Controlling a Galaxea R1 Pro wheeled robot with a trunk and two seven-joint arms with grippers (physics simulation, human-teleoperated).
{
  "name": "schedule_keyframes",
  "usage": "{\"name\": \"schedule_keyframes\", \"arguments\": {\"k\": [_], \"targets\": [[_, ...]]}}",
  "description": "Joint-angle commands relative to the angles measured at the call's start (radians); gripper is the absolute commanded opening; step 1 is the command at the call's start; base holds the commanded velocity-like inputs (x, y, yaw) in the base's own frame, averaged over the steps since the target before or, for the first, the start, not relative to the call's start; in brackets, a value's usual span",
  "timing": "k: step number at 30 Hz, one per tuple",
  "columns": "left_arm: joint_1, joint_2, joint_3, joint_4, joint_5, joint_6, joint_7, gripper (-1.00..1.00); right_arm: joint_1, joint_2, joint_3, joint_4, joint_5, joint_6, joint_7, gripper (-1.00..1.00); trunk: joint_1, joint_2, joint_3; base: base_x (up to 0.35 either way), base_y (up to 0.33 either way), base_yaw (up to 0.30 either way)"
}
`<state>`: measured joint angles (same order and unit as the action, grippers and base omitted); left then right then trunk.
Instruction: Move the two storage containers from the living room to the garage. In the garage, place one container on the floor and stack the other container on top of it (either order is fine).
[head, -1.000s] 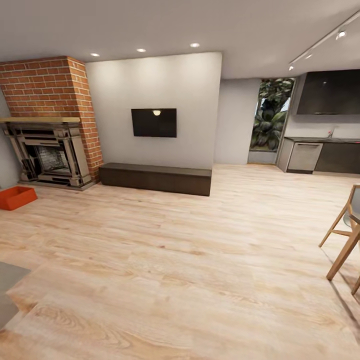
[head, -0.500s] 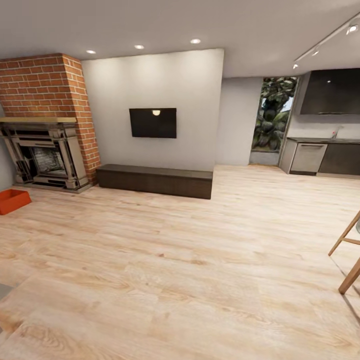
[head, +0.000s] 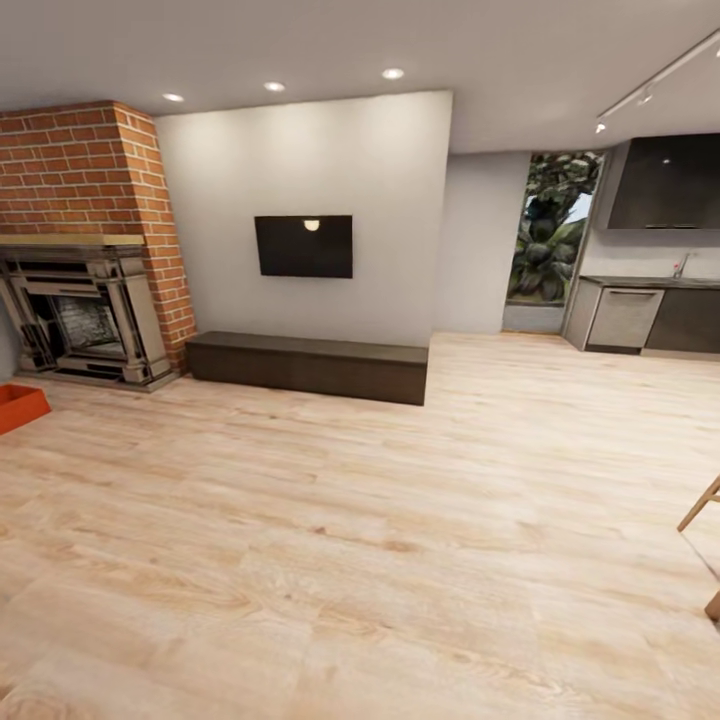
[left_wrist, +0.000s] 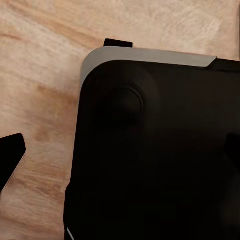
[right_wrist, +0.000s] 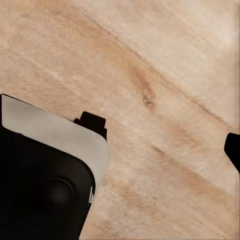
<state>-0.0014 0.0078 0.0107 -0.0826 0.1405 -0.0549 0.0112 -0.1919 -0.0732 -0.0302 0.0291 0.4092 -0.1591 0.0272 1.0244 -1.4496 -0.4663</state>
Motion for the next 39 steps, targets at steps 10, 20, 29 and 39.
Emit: {"name": "schedule_keyframes", "arguments": {"k": [10, 20, 29, 39], "targets": [[0.0, 0.0, 0.0, 0.0, 0.007, -0.002, 0.001, 1.0, -0.001, -0.004, -0.002, 0.003, 0.005, -0.007, 0.002, 1.0, 0.001, 0.0, -0.001, 0.324, 0.0, 0.0], [0.0, 0.0, 0.001, 0.0, 0.007, -0.002, 0.001, 1.0, -0.001, -0.003, -0.002, 0.003, 0.005, -0.007, 0.002, 1.0, 0.001, 0.0, -0.001, 0.324, 0.0, 0.0], [0.0, 0.0, 0.001, 0.0, 0.007, -0.002, 0.001, 1.0, -0.001, -0.003, -0.002, 0.003, 0.005, -0.006, 0.002, 1.0, 0.001, 0.0, -0.001, 0.324, 0.0, 0.0], [0.0, 0.0, 0.001, 0.0, 0.007, -0.002, 0.001, 1.0, -0.001, 0.001, -0.002, 0.003, 0.004, -0.006, 0.002, 1.0, 0.001, 0.0, -0.001, 0.324, 0.0, 0.0]]}}
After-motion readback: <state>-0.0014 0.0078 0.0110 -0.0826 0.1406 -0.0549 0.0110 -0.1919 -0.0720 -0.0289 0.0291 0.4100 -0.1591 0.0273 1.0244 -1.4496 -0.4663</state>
